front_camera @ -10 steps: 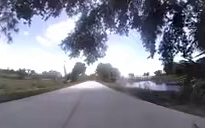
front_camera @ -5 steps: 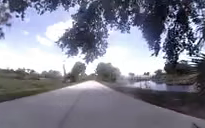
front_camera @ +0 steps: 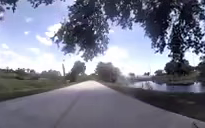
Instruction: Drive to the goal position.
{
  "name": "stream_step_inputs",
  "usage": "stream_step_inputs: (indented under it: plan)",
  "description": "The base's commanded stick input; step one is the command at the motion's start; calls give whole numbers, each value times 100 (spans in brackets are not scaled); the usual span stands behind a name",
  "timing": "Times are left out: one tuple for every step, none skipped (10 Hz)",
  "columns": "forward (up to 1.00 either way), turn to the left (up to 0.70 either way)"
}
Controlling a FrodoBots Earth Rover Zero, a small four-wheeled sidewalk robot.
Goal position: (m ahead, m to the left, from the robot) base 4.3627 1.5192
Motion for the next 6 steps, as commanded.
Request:
stream_step_inputs:
  plan:
    - [85,0]
    - [85,0]
    - [85,0]
    - [85,0]
    - [85,0]
    - [85,0]
